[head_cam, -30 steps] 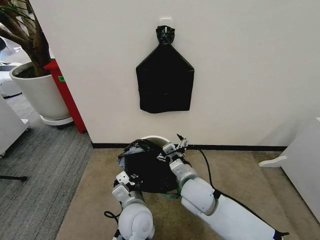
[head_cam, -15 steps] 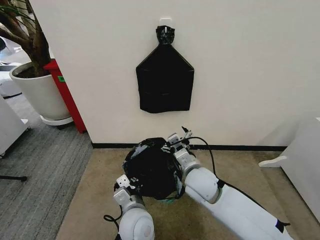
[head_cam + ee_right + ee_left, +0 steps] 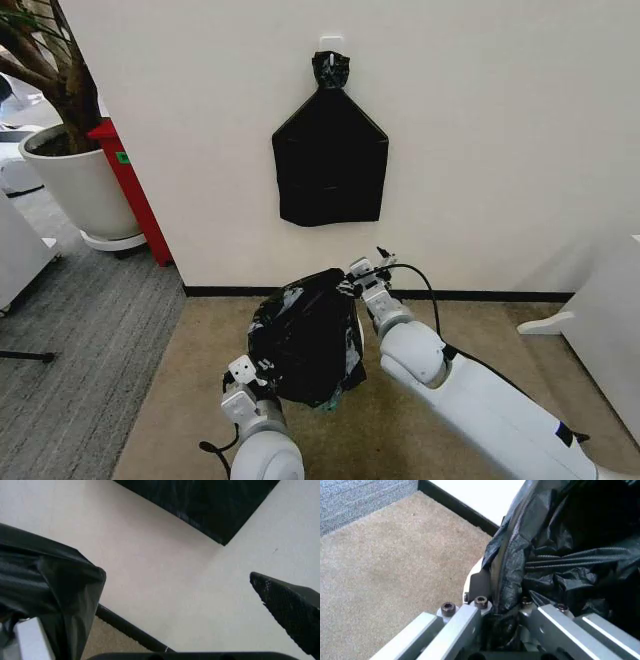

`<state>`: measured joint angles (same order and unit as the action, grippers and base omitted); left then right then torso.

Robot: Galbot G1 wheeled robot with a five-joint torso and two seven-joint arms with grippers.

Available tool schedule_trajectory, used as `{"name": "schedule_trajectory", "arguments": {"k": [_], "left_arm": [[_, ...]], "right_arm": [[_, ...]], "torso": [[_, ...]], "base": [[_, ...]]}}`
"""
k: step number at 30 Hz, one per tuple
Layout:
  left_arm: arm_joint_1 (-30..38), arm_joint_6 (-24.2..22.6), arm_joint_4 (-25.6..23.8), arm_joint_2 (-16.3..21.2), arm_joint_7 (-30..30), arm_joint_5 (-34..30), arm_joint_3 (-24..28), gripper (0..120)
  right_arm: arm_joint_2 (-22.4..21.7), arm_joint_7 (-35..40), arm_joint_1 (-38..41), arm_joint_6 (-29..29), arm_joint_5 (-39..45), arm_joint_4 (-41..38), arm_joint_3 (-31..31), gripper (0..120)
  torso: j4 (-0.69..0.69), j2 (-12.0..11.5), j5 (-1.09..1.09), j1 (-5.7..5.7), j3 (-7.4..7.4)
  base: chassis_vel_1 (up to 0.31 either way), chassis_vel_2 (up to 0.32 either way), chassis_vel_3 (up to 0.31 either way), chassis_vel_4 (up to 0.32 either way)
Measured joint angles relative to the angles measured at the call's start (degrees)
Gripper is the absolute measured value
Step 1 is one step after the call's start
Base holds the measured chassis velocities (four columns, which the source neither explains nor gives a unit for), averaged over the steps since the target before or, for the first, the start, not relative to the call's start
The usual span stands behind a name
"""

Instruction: Place the garbage bag over the trash bin.

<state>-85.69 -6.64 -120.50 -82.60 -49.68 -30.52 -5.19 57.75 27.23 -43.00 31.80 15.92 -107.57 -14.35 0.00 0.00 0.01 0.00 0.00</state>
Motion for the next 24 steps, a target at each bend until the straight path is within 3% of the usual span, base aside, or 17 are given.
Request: {"name": "schedule_trajectory", "arguments": {"k": [18,24], "left_arm": [[2.79,0.16,0.45,-0.55,-0.46,-0.58,-1.66,0],[2.68,0.44,0.61,-0.83,-0.45,-0.56,-1.98,0]], "right_arm": [[-3.1,-4.31,-3.05,4.23,6.66,-7.92,3.34,100],[-6.06,-5.14,-3.36,9.06,18.72,-12.46,7.59,100]], "torso": [[0.0,0.0,-0.01,0.0,0.0],[0.0,0.0,0.0,0.0,0.0]], "base": [[0.0,0.0,0.0,0.0],[0.0,0.0,0.0,0.0]]}}
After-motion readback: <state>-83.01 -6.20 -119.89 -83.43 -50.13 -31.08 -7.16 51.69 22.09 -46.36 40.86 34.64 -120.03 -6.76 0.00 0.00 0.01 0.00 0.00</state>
